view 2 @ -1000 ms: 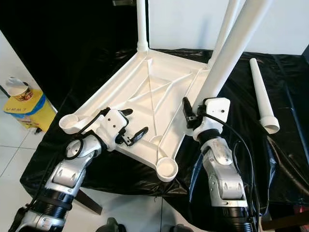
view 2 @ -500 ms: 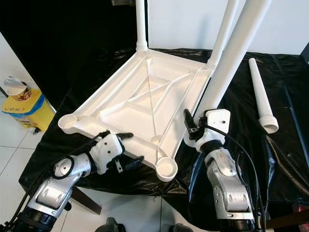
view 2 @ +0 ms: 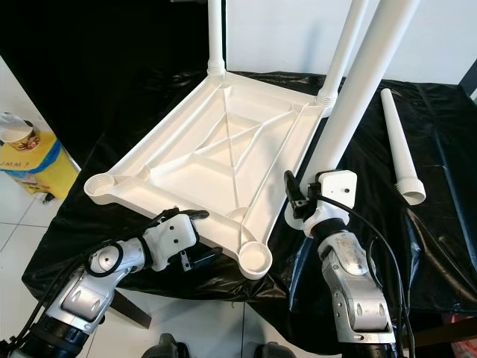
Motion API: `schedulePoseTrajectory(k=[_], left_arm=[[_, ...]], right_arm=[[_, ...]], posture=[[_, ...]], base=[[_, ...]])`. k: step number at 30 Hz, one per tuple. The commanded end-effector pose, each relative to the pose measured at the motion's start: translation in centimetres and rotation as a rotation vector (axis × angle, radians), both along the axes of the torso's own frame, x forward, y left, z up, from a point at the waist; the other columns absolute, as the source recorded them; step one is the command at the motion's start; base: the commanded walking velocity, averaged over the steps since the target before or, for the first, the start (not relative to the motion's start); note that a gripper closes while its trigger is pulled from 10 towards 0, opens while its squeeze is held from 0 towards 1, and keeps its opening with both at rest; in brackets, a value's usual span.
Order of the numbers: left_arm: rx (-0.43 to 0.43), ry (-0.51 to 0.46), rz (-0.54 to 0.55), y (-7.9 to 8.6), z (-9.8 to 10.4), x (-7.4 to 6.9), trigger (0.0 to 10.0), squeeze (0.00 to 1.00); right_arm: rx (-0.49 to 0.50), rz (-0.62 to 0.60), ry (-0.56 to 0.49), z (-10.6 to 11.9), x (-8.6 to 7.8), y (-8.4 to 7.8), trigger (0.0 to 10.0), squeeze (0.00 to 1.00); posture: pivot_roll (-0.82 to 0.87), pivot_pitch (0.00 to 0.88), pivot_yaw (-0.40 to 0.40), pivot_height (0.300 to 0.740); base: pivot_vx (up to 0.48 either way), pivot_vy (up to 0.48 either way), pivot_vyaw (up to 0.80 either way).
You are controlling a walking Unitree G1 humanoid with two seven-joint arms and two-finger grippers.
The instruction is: Building children table
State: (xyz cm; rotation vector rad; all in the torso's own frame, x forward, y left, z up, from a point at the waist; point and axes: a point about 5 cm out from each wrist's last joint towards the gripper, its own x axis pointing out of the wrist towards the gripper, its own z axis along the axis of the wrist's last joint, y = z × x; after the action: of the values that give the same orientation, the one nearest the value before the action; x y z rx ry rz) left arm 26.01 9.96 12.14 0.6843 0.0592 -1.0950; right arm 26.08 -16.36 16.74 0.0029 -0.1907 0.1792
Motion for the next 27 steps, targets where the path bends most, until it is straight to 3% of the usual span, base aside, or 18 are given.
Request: schedulePoseTrajectory(k=[1,16,27], left_arm=[[-0.007,-0.09,0.106,0.0,0.2,1.0,10.0,0.0],[-0.016,-0.167,0.234,-1.0,0.5,3.2,10.0,0.0],[-0.031,-0.243,0.243,-3.5,1.1,4.7,10.0,0.0]], right_arm=[[-0.008,0.006,-0.009,0.3,0.1,-0.1,10.0,0.0],[0.013,0.033,-0.023,0.4,-0.2,0.6,10.0,0.0],[0.019,0.059,-0.03,0.4,-0.3,1.1,10.0,0.0]], posture=[[-0.03,0.092,-0.07,0.74],[-0.03,0.096,-0.059,0.74],[-0.02,0.101,-0.058,0.74]], base=[[0.0,0.0,0.0],[0.0,0.0,0.0],[0.0,0.0,0.0]])
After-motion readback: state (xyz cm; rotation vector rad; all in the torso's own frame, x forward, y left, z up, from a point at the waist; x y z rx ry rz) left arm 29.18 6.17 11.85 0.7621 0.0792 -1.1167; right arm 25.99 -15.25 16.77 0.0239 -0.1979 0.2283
